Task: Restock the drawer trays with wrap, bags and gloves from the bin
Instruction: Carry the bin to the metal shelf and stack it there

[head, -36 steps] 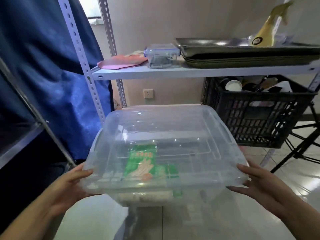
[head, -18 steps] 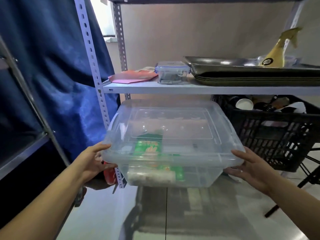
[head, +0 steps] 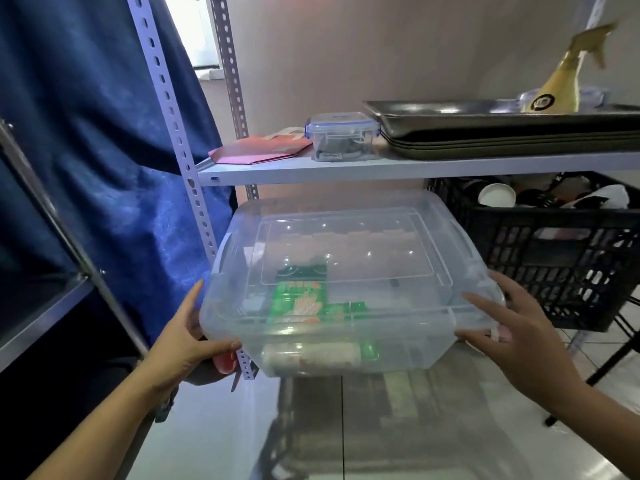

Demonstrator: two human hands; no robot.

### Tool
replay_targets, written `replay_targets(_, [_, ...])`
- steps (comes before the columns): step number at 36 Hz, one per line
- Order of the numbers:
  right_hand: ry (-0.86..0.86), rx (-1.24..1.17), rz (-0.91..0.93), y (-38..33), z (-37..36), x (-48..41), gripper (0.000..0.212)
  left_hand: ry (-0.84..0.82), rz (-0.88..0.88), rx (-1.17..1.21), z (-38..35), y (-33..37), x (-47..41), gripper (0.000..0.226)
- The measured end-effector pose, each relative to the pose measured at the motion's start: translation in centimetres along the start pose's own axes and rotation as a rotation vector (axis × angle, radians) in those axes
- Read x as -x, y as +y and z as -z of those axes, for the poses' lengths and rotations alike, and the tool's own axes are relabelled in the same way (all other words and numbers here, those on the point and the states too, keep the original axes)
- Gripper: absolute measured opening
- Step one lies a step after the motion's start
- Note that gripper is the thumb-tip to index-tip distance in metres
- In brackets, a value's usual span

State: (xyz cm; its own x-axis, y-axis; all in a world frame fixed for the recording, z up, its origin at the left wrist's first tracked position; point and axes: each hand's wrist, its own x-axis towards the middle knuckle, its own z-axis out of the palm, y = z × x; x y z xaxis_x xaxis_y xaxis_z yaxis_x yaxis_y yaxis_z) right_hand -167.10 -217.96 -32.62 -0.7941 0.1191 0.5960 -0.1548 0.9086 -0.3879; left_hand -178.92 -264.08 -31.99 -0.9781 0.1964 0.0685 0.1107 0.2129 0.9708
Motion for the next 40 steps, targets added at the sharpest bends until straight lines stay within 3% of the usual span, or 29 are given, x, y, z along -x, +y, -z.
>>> replay_targets(3, [0.069, 0.182, 0.145, -0.6, -0.3, -2.1, 0.041, 0.112, -0.076, -0.013, 0.3, 0.6, -2.0, 0.116])
replay_targets(10, [0.036, 0.234, 0.005, -1.0, -2.8, -9.6, 0.035, 0.261, -0.285, -0.527, -1.5, 4.1, -8.1, 0.064])
replay_targets(13, [-0.108, 0.329, -0.044, -1.2, -5.7, -10.2, 0.054, 0.232, -0.345, -0.772, -4.3, 3.5, -9.0, 0.051])
replay_targets(16, [-0.171, 0.411, -0.058, -1.2, -8.4, -9.1, 0.077, 0.257, -0.430, -0.950, -7.0, 1.8, -8.8, 0.060])
replay_targets(20, [-0.160, 0.427, -0.003, -0.7, -9.2, -8.5, 0.088, 0.295, -0.423, -1.206, -9.1, -0.3, -8.4, 0.091])
replay_targets(27, [-0.188, 0.425, 0.018, 0.3, -9.3, -10.8, 0.092, 0.259, -0.408, -1.261, -8.6, -0.3, -11.4, 0.106])
replay_targets(40, [-0.406, 0.429, -0.166, -0.4, -10.1, -16.9, 0.103, 0.099, -0.195, -1.327, -8.6, 2.8, -16.3, 0.114])
